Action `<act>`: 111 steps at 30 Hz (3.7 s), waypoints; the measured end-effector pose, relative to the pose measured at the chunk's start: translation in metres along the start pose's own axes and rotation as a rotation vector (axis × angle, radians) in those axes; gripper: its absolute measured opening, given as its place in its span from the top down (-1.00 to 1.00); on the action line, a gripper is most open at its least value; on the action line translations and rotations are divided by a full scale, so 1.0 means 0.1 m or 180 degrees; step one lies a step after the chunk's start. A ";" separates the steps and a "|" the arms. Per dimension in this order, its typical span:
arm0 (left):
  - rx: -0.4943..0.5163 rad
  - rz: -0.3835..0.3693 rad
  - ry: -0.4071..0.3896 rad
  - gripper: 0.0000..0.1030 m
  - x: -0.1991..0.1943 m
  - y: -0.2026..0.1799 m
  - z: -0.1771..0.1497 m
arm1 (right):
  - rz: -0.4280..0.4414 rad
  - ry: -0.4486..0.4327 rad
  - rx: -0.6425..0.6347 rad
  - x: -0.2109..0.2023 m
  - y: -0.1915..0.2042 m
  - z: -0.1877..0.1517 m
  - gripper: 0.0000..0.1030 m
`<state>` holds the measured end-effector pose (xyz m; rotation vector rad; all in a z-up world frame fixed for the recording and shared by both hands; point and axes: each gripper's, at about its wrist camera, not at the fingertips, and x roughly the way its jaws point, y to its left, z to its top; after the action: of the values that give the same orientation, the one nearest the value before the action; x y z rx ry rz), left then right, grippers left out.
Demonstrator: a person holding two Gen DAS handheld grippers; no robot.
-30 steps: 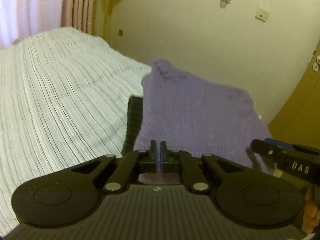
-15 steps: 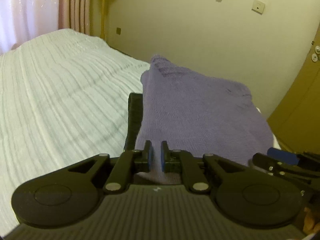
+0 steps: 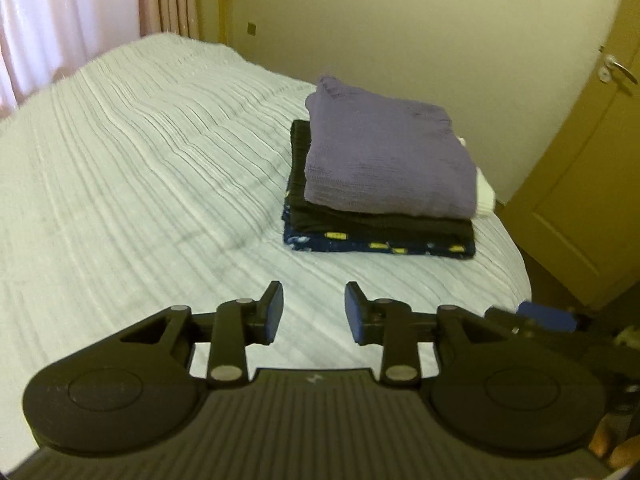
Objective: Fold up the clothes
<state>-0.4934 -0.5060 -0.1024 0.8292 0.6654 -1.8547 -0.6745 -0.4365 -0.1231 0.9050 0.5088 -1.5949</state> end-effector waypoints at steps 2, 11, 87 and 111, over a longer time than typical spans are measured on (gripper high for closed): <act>0.0078 0.0054 -0.0079 0.27 -0.30 0.01 -0.06 | -0.0036 -0.0111 0.0034 -0.30 0.11 -0.06 0.21; 0.0297 0.0029 -0.0288 -0.13 -1.23 0.03 -0.43 | -0.0109 -0.0297 0.0319 -1.23 0.44 -0.41 0.21; 0.0203 0.0212 0.0147 -0.21 -0.58 -0.75 -0.22 | -0.0293 0.0483 0.0098 -0.77 -0.28 -0.17 0.20; 0.0188 0.0252 0.0216 -0.21 -0.15 -0.73 -0.06 | -0.0254 0.0611 0.0088 -0.38 -0.34 0.02 0.20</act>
<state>-0.5542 -0.4654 -0.0880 0.9476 0.6139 -1.7885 -0.7063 -0.4059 -0.0973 1.0768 0.6658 -1.5982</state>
